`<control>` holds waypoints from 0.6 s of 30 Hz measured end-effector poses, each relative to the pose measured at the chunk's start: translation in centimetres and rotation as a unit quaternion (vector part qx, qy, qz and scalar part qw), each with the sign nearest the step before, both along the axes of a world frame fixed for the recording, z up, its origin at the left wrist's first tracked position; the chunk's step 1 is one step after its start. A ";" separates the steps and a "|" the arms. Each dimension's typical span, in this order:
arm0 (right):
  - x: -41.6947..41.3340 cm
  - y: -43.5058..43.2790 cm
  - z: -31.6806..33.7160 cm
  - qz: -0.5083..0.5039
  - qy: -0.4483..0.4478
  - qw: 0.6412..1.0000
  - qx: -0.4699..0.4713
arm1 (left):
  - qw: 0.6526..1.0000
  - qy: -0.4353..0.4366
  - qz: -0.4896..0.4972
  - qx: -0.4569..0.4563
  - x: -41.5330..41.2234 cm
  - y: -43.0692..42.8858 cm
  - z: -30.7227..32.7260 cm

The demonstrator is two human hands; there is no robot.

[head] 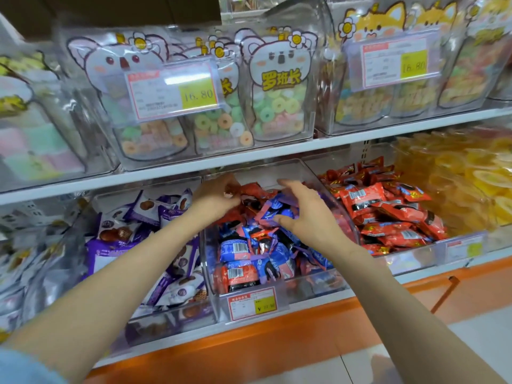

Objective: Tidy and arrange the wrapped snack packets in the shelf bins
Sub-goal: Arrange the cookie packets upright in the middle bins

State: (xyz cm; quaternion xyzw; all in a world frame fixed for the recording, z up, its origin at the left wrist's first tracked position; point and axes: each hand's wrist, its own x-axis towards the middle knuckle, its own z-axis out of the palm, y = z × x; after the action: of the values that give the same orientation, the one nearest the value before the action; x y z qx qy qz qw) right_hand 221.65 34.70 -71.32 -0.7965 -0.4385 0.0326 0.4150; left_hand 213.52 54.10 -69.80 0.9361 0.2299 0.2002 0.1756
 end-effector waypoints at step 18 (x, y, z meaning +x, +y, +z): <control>0.1 -0.3 0.8 -0.071 -0.006 0.997 0.041 | 0.968 0.235 -0.061 0.063 0.5 0.8 -0.9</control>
State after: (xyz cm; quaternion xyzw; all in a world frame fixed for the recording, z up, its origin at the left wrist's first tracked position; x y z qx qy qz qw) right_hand 221.77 34.44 -70.56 -0.8083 -0.3840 -0.0198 0.4459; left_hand 214.07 54.94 -70.71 0.9782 0.1942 -0.0225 0.0695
